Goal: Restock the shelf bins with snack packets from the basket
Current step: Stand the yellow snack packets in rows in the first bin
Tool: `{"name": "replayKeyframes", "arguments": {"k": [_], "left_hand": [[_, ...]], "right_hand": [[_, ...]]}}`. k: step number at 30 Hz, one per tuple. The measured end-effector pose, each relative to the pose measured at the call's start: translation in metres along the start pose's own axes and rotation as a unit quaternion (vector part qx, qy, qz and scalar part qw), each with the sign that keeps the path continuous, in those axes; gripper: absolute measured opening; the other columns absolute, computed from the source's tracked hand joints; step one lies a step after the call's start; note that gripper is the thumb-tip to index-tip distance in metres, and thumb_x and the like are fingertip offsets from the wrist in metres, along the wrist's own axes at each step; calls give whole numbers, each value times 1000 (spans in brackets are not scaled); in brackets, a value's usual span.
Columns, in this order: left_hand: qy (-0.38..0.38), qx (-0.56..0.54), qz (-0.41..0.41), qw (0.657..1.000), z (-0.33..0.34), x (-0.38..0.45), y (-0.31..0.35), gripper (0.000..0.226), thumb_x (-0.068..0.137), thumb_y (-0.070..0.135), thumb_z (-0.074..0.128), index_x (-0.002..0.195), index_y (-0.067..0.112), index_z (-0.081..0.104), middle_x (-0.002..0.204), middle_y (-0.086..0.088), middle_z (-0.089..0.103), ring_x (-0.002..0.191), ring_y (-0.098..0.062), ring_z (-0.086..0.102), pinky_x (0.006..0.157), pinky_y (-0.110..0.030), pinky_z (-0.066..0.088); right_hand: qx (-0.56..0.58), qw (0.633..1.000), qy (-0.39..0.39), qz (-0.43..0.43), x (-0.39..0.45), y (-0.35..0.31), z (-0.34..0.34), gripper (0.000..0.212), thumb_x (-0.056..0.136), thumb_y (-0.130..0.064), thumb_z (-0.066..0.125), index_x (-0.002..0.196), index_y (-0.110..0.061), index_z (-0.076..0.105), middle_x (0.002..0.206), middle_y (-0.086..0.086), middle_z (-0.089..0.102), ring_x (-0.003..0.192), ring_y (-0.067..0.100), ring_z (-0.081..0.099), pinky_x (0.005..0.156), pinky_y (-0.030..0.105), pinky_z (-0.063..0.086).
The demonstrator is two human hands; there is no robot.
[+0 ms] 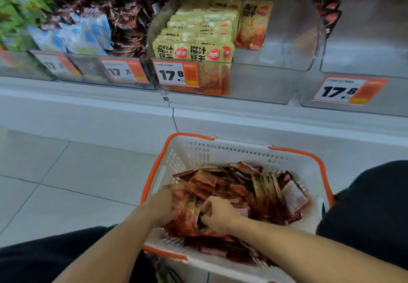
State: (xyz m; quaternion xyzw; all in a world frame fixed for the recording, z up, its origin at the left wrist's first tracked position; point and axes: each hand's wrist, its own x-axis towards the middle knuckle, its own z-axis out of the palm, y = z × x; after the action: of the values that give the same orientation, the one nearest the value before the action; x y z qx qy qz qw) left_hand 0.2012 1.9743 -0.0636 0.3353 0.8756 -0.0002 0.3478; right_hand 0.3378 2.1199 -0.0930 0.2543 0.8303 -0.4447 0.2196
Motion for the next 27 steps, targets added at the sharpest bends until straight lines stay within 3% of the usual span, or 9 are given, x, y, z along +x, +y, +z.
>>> {"name": "replayKeyframes", "arguments": {"k": [2,6,8,12,17,21,23,25,27], "left_hand": [[11,-15,-15,1000,21,0,-6,61,83,50,42,126,10,55,117,-11,67,110,-31,63,91,-38,49],[40,-63,-44,996,40,-7,-3,21,91,33,59,105,18,64,104,-1,69,94,-19,64,82,-30,51],[53,-109,-54,991,46,-11,-4,24,85,34,72,104,20,65,97,2,68,87,-14,63,77,-28,51],[58,-219,-53,973,49,-17,-2,36,68,32,85,99,24,69,85,8,65,79,-11,62,69,-26,51],[79,-256,-82,960,46,-16,6,38,78,25,82,111,18,65,100,5,64,89,-7,60,65,-11,43],[24,-139,-81,987,13,-21,22,22,88,25,69,102,19,53,92,7,56,78,-5,53,61,-16,44],[-59,-48,-61,995,-24,-25,36,24,90,34,66,102,16,54,92,-2,60,75,-12,55,65,-24,48],[-107,16,-58,992,-69,-30,53,34,91,41,66,103,10,59,94,-14,62,66,-15,53,60,-26,51],[-89,101,-40,990,-118,-42,73,37,94,46,63,104,10,57,95,-8,62,69,-17,57,54,-22,43]], "right_hand": [[52,998,2,19,-1,4,19,12,89,-27,65,95,-21,56,95,-4,60,93,16,57,76,25,43],[189,978,46,81,10,3,34,18,86,-40,67,86,-25,57,89,-5,64,92,21,65,87,38,56],[227,967,45,108,14,5,36,26,82,-45,73,87,-24,59,93,-1,67,91,22,67,86,43,58],[199,976,34,81,11,5,40,51,65,-64,77,93,-22,67,96,-3,72,91,16,68,82,37,58],[124,985,2,117,16,7,35,30,77,-37,83,94,-17,68,101,0,70,90,16,67,80,32,59],[57,985,-76,147,9,-8,-6,43,80,-23,81,117,-8,65,110,10,69,90,25,69,56,25,52],[9,988,-109,112,7,-20,-39,43,82,-19,79,121,-5,66,118,13,69,105,29,69,68,27,56],[30,991,-110,69,3,-36,-72,31,82,-18,81,110,-9,72,109,9,73,99,27,72,80,37,62],[104,993,-59,-5,-4,-51,-104,17,83,-11,79,98,-17,73,99,4,74,89,22,72,80,39,62]]}}
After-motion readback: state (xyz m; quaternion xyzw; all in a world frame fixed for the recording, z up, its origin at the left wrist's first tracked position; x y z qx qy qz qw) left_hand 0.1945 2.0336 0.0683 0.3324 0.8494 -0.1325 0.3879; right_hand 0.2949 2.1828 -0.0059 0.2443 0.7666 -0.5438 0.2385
